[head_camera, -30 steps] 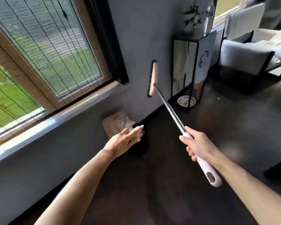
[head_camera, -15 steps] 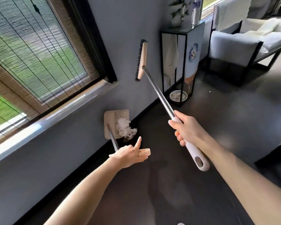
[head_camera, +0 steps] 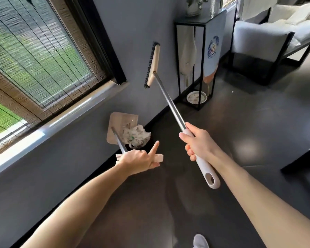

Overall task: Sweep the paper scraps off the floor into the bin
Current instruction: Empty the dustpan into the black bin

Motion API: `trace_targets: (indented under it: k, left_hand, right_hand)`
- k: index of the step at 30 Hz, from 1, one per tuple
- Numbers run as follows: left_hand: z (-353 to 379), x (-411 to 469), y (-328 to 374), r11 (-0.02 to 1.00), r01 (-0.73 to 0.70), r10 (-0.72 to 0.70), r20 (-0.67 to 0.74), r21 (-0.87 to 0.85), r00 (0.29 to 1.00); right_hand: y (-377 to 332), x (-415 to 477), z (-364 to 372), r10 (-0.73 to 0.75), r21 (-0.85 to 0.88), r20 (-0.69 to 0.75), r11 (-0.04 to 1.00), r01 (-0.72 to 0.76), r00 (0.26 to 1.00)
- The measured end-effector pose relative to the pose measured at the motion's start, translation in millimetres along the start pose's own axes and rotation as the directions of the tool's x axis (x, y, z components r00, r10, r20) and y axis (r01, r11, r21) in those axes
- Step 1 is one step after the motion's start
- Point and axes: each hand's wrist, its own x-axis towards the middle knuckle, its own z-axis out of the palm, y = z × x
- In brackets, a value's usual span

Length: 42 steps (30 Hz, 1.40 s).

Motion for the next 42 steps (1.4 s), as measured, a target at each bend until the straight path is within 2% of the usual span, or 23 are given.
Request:
trace_targets:
  k: [2, 6, 10, 12, 17, 18, 22, 28, 33, 36, 39, 42]
  left_hand:
    - [-2, -3, -13, 1.0, -0.007, 0.011, -0.139, 0.027, 0.99]
    - [-12, -4, -33, 0.996, 0.009, 0.014, -0.253, 0.091, 0.967]
    - [-21, -3, -21, 0.997, -0.015, 0.029, -0.19, 0.075, 0.981]
    - [-14, -4, -7, 1.0, -0.005, 0.005, -0.079, 0.003, 0.997]
    - [22, -8, 42, 0.991, -0.109, 0.123, 0.189, -0.081, 0.974]
    - [25, -7, 44, 0.987, -0.138, 0.152, 0.203, -0.082, 0.967]
    - [4, -5, 18, 0.979, -0.202, 0.198, 0.111, 0.027, 0.974]
    - [-10, -25, 9, 0.968, -0.207, 0.189, 0.132, 0.145, 0.973]
    - [13, -35, 31, 0.993, -0.111, 0.103, 0.16, 0.039, 0.982]
    - [33, -44, 46, 0.993, -0.119, 0.117, 0.187, -0.005, 0.975]
    - [47, -43, 35, 0.99, -0.143, 0.143, 0.004, -0.007, 0.99]
    - [27, -37, 14, 0.989, -0.026, 0.015, -0.076, -0.146, 0.997]
  right_hand:
    - [2, -1, 2, 0.013, 0.015, 0.008, 1.0, -0.013, 1.0]
    - [6, -3, 5, 0.032, 0.03, 0.013, 0.999, -0.032, 0.999]
    - [10, -6, 5, 0.047, 0.054, 0.018, 0.997, -0.048, 0.999]
    - [13, -6, 2, 0.051, 0.057, 0.015, 0.997, -0.051, 0.999]
    - [25, -11, -7, 0.062, 0.048, -0.001, 0.997, -0.062, 0.998]
    - [27, -12, -8, 0.066, 0.047, -0.001, 0.997, -0.066, 0.998]
    - [30, -12, -14, 0.076, 0.045, -0.011, 0.996, -0.075, 0.997]
    - [28, -10, -14, 0.091, 0.064, -0.016, 0.994, -0.09, 0.996]
    - [28, -10, -14, 0.079, 0.041, -0.012, 0.996, -0.078, 0.997]
    - [33, -14, -16, 0.079, 0.034, -0.008, 0.996, -0.079, 0.997]
    - [38, -17, -18, 0.089, 0.026, -0.004, 0.996, -0.089, 0.996]
    - [43, -19, -16, 0.102, 0.033, 0.0, 0.994, -0.102, 0.995]
